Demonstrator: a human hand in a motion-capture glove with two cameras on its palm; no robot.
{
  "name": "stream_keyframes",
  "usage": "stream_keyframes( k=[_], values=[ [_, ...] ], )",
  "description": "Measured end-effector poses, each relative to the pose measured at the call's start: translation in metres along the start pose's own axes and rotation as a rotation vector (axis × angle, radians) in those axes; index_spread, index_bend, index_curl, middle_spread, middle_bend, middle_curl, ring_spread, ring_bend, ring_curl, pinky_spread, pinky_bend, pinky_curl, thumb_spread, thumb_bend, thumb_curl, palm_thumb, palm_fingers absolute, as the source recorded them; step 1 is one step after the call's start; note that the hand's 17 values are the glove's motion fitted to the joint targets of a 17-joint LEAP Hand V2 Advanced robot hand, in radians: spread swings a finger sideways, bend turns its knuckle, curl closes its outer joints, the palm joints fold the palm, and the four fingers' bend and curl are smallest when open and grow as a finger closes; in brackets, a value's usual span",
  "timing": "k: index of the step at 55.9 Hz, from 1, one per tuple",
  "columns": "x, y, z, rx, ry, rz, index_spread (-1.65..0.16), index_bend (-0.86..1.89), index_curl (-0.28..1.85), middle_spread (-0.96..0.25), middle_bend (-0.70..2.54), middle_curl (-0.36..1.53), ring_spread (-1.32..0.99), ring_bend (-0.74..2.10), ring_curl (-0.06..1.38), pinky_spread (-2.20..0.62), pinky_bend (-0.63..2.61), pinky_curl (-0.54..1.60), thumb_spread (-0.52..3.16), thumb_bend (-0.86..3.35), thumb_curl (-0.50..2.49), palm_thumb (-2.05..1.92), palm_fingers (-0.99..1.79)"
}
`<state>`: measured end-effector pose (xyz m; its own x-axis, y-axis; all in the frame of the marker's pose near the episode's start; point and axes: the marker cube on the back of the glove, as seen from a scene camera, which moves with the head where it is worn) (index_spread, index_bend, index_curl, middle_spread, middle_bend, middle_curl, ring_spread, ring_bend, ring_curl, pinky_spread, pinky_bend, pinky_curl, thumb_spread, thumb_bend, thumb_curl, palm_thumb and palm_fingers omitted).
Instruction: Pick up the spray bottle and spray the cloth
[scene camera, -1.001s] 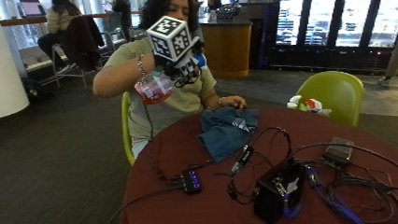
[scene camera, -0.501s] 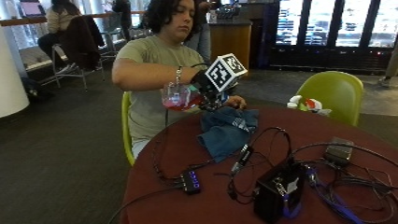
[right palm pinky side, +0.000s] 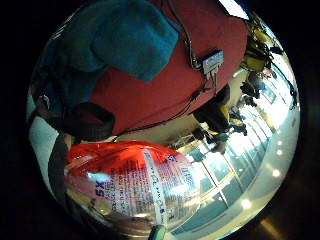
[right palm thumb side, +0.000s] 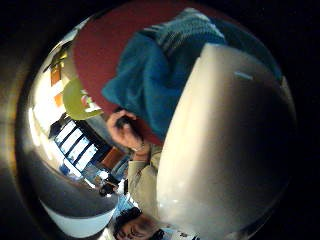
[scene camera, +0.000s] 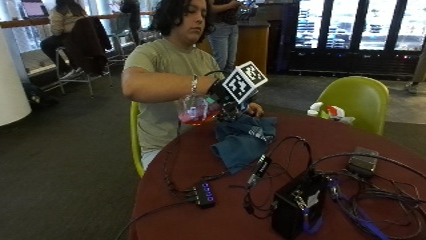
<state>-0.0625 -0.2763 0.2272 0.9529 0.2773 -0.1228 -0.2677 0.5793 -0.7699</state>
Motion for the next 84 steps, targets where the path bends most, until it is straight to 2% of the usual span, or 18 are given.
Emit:
stream_keyframes(
  k=[15,27,37,47,54,71,84],
  values=[
    [0.017,0.058,-0.051,0.28,-0.359,-0.265,-0.27,0.37,0.58,-0.23,0.64,0.52,-0.23,0.58,0.49,-0.25,0.38,0.44,0.08,-0.03,0.74,1.02,1.35],
    [0.024,0.095,-0.063,0.544,-0.724,-0.5,-0.27,0.37,0.59,-0.23,0.63,0.52,-0.23,0.58,0.49,-0.25,0.38,0.44,0.09,-0.03,0.74,1.02,1.35],
    [-0.007,0.076,-0.063,0.67,-1.07,-0.731,-0.27,0.37,0.59,-0.23,0.63,0.52,-0.22,0.58,0.49,-0.25,0.38,0.44,0.09,-0.03,0.74,1.02,1.35],
    [-0.085,0.027,-0.082,0.722,-1.295,-0.912,-0.27,0.37,0.59,-0.23,0.63,0.52,-0.22,0.59,0.49,-0.25,0.38,0.44,0.09,-0.03,0.75,1.02,1.35],
    [-0.136,-0.017,-0.09,0.767,-1.296,-0.95,-0.27,0.36,0.59,-0.23,0.63,0.52,-0.22,0.59,0.49,-0.25,0.39,0.44,0.09,-0.03,0.75,1.02,1.35],
    [-0.199,-0.109,-0.077,0.769,-1.269,-0.864,-0.27,0.36,0.6,-0.21,0.63,0.52,-0.21,0.59,0.5,-0.25,0.39,0.44,0.12,-0.03,0.76,1.03,1.33],
    [-0.208,-0.115,-0.062,0.866,-1.225,-0.868,-0.27,0.34,0.59,-0.21,0.62,0.52,-0.21,0.6,0.5,-0.27,0.4,0.44,0.13,-0.03,0.76,1.02,1.35]
  ],
)
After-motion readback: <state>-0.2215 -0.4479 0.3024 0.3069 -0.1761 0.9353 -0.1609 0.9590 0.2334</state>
